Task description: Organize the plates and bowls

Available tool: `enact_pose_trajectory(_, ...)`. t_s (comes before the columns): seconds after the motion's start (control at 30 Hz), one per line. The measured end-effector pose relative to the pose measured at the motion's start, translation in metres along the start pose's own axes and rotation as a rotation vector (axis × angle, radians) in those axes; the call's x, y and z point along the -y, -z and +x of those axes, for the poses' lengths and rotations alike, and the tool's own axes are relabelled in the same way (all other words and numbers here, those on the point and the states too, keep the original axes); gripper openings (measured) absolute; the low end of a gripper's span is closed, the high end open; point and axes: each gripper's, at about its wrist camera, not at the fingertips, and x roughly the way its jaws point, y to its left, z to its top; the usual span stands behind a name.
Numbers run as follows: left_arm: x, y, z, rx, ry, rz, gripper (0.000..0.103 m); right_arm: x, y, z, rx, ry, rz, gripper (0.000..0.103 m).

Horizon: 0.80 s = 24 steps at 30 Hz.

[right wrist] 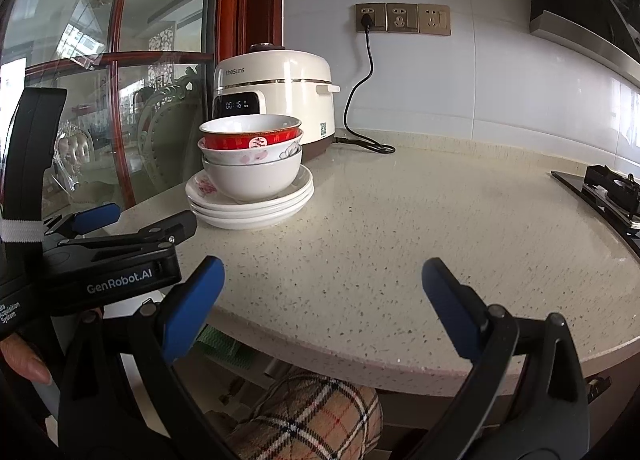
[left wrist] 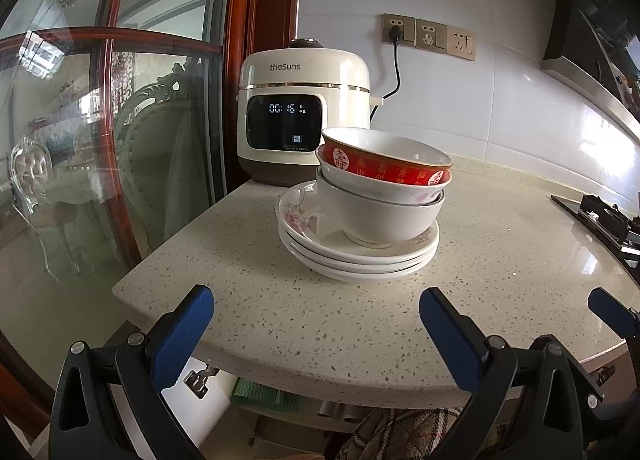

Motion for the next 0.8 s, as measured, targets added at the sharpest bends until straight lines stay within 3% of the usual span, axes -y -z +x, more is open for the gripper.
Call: enact_pose_trajectory(0.8, -0.0040, 0.0025, 0.0010, -0.004, 0.012, 0.001, 0.103, 0.0031, 0.0033, 0.0019, -0.017, -0.014, 0.012, 0.100)
